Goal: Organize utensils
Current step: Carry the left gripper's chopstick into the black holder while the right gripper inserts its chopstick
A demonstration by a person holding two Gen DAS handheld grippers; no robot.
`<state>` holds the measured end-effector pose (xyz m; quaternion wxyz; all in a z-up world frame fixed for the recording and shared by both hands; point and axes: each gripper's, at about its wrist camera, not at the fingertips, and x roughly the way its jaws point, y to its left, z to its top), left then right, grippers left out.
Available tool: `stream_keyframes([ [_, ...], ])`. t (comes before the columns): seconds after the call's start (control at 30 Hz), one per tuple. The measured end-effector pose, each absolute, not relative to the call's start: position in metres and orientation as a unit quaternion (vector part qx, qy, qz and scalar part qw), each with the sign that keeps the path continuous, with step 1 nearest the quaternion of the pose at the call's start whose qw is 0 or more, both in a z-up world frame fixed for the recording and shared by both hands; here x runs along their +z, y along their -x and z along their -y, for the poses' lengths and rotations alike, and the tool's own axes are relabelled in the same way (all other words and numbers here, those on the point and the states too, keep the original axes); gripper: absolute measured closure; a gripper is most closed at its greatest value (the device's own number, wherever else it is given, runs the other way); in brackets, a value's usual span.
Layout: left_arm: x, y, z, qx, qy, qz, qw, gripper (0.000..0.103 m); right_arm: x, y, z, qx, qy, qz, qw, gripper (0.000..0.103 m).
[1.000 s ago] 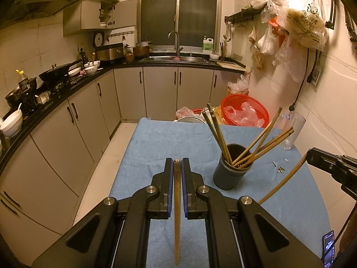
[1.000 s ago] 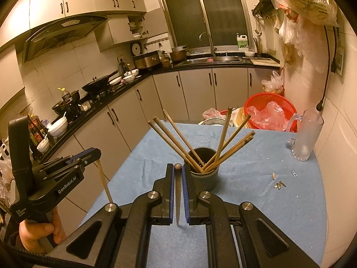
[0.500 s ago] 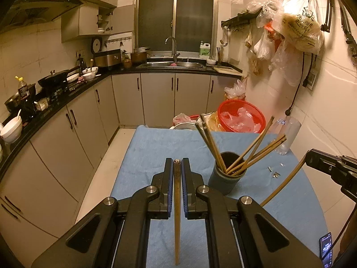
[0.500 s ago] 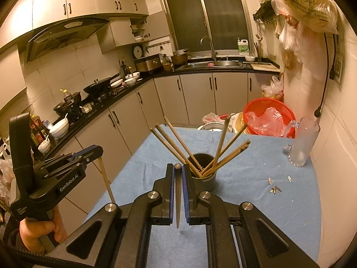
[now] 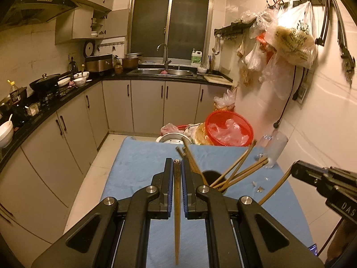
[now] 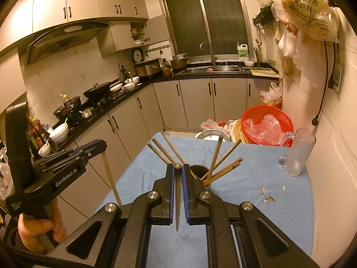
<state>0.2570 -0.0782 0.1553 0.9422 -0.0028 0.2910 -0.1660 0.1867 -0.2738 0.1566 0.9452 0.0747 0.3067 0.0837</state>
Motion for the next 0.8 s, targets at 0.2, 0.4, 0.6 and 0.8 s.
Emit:
stream_keyframes([
  [0.2, 0.169, -0.269, 0.083, -0.176, 0.028, -0.279, 0.944, 0.096, 0.173, -0.197, 0.276, 0.080, -0.073, -0.296, 0.949, 0.096],
  [0.4, 0.185, -0.285, 0.085, -0.185, 0.053, -0.262, 0.946, 0.096, 0.192, -0.211, 0.283, 0.069, -0.074, -0.281, 0.954, 0.096],
  [0.6, 0.203, -0.301, 0.097, -0.194, 0.071, -0.235, 0.950, 0.096, 0.214, -0.230, 0.290, 0.054, -0.067, -0.263, 0.961, 0.096],
  [0.8, 0.211, -0.321, 0.108, -0.197, 0.098, -0.213, 0.952, 0.096, 0.219, -0.257, 0.291, 0.042, -0.063, -0.254, 0.964, 0.096],
])
